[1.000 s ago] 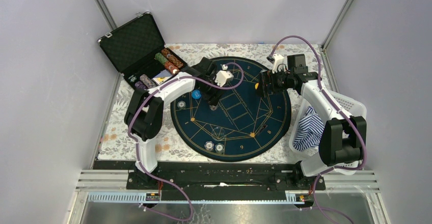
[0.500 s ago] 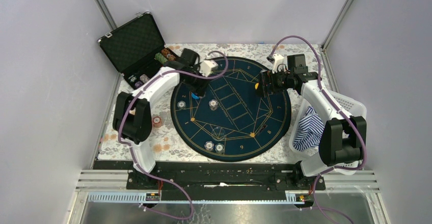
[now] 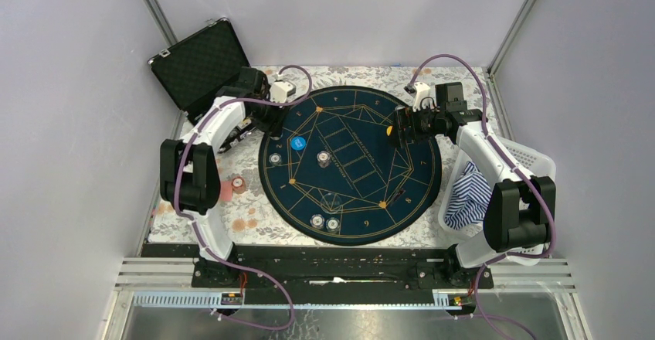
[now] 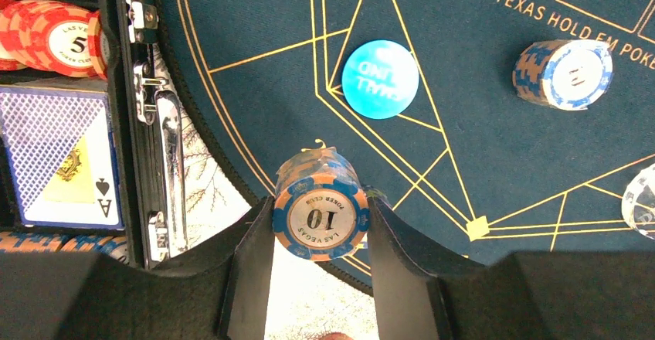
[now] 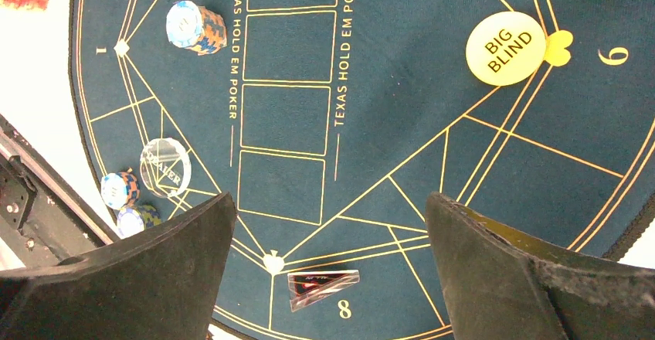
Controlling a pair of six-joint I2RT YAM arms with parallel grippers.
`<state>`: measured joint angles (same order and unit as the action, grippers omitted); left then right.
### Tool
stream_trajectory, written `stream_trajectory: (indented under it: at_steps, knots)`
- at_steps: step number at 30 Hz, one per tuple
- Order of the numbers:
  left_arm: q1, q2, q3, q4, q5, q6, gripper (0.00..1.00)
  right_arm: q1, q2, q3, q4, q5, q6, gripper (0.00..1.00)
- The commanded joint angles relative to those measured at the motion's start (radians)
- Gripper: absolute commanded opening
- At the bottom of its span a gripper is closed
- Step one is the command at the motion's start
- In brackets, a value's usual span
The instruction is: Distribute texas hold em gaming equipment
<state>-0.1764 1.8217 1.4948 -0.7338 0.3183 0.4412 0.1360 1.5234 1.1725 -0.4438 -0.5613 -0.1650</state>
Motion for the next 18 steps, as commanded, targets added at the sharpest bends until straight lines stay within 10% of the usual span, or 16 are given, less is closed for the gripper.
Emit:
stream_trajectory:
  at_steps: [1,18]
  knots:
    - [0.018,0.029,0.007,0.045,0.036,0.014,0.36,-0.006,-0.009,0.019,-0.01,-0.002,-0.012,1.0]
    - [0.02,0.072,-0.08,0.119,-0.002,0.02,0.37,-0.006,0.0,0.021,-0.01,-0.003,-0.011,1.0]
